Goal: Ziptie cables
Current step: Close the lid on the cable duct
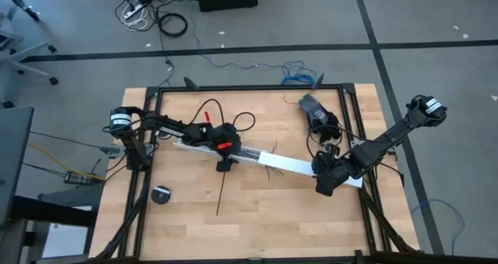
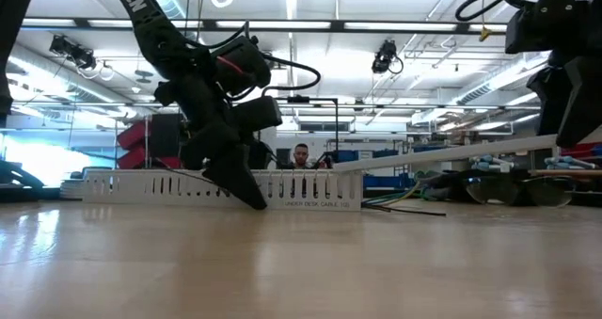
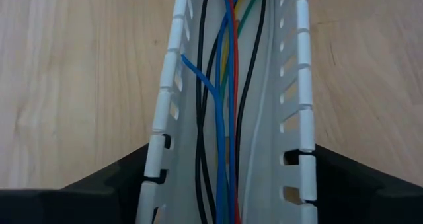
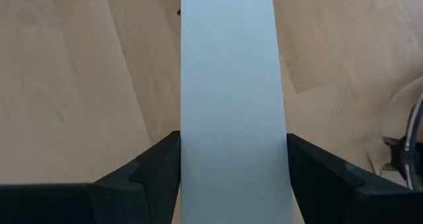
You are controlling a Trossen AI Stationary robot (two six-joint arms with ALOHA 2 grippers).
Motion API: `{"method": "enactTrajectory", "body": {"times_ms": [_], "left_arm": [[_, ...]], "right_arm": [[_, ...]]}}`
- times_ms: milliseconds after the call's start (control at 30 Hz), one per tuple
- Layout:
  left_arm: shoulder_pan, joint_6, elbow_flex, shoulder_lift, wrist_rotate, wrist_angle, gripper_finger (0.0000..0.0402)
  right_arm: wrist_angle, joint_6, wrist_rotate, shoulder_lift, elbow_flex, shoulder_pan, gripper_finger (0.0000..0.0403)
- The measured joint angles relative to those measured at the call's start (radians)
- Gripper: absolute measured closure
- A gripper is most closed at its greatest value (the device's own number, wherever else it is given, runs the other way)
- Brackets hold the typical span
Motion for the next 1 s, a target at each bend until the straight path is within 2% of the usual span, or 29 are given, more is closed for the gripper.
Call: {"method": "enactTrajectory", "body": {"times_ms": [200, 533, 667, 833, 1000], "left_arm": [[-0.002, -0.008, -0.001, 0.002, -0.006, -0.001, 0.0104], [-0.002, -0.009, -0.003, 0.003, -0.009, 0.006, 0.0104], [-0.002, -0.017, -0.010, 0.006, 0.011, 0.086, 0.0104], [-0.003, -0.128, -0.010, 0.011, 0.018, 0.161, 0.0101], [-0.010, -0.132, -0.008, 0.010, 0.013, 0.219, 0.0096]], "right_arm": [[-0.070, 0.044, 0.015, -0.007, 0.000, 0.019, 0.0173], [-0.077, 0.064, 0.027, -0.007, 0.000, 0.027, 0.0173], [-0.070, 0.065, 0.041, -0.007, 0.000, 0.027, 0.0172], [-0.069, 0.073, 0.040, -0.007, 0.000, 0.027, 0.0172], [-0.068, 0.071, 0.041, -0.007, 0.000, 0.027, 0.0172]]}}
